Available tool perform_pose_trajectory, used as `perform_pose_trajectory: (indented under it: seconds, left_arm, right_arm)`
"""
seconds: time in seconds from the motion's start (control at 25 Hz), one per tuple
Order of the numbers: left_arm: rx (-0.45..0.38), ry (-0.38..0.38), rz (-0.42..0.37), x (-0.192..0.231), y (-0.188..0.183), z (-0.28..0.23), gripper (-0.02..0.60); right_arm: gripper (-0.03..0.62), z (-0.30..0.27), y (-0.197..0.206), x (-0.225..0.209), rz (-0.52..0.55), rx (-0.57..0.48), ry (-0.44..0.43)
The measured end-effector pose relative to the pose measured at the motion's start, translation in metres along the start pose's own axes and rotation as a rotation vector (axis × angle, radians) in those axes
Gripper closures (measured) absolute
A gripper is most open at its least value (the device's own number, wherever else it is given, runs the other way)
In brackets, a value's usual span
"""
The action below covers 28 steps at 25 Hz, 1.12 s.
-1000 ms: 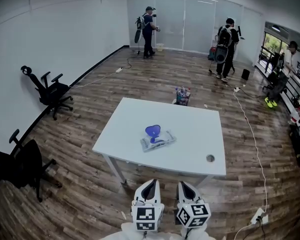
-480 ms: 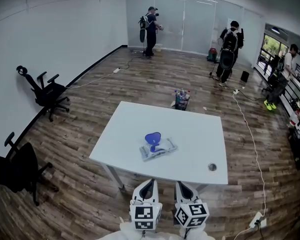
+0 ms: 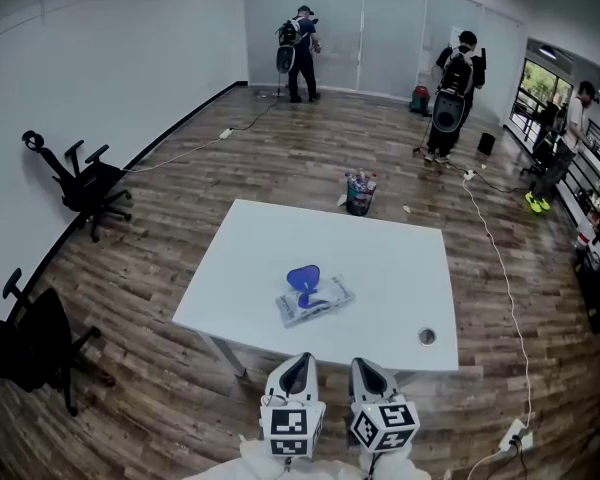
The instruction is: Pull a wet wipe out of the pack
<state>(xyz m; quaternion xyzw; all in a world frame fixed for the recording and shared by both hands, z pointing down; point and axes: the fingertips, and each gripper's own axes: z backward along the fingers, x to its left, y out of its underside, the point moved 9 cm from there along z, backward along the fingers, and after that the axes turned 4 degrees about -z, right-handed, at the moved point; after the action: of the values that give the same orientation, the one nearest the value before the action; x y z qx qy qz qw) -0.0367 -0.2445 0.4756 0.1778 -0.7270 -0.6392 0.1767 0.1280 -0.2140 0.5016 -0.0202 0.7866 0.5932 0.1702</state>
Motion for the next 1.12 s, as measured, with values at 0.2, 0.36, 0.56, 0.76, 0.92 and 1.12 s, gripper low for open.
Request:
perform_pose_trajectory:
  seconds: [0.2,0.36,0.56,0.76,0.92,1.12]
  left_arm:
    - [0.001,-0.001,0.007,0.005,0.0,-0.008,0.583]
    - [0.007,0.0,0.011,0.009,0.001,-0.014,0.583]
    - [0.011,0.004,0.012,0.01,0.001,-0.02,0.583]
    - [0.01,0.004,0.016,0.014,0.001,-0.024,0.583]
    - [0.009,-0.001,0.022,0.016,0.002,-0.027,0.583]
    - [0.011,-0.003,0.045,0.011,-0.001,-0.028,0.583]
  right_arm:
    - [0.585,-0.007,-0.001,-0.001,-0.001,0.006,0.003]
    - [0.585,-0.013,-0.002,-0.003,-0.004,0.01,0.009]
    - [0.585,-0.021,-0.005,-0.004,-0.003,0.01,0.007]
    - [0.585,-0.026,-0.006,-0.003,0.0,0.015,0.002]
    - [0.585,-0.023,-0.003,-0.003,0.004,0.025,0.007]
    - [0.585,-0.018,-0.003,-0.007,0.004,0.04,0.014]
